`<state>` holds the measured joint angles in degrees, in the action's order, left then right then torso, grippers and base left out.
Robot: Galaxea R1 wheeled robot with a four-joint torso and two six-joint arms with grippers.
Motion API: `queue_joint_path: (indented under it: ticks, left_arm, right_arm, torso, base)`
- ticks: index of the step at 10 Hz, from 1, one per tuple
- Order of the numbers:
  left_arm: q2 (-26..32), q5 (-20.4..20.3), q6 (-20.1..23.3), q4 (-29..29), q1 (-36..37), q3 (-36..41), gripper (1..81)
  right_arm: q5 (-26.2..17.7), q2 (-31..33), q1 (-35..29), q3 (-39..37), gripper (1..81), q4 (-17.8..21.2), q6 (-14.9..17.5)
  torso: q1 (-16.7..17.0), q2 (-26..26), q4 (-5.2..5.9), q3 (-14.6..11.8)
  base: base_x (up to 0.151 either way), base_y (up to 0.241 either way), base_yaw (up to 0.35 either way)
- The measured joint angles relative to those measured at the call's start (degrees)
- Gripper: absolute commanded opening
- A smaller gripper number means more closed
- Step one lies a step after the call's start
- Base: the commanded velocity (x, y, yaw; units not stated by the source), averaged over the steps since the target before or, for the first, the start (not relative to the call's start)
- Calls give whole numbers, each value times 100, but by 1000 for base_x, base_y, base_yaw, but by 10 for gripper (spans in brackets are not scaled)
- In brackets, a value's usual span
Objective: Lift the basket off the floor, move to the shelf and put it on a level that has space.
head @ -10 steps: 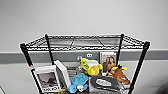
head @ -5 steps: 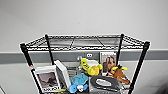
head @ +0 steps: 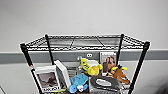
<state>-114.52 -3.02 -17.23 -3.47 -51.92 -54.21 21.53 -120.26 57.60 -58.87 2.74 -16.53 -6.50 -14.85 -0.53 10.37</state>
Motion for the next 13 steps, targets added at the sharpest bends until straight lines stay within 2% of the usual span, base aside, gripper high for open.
queue_joint_path:
  ticks: [6,13]
  left_arm:
    - [696,55,-105,-7,636,1047,10]
    - [1262,88,-229,-10,1476,1913,10]
  right_arm:
    - [-284,656,-702,942,10,39,-74]
    - [-246,1312,-1502,1924,10,87,-218]
  torso:
    - [0,0,0,0]
    - [0,0,0,0]
  base:
    - [0,0,0]
    - [0,0,0]
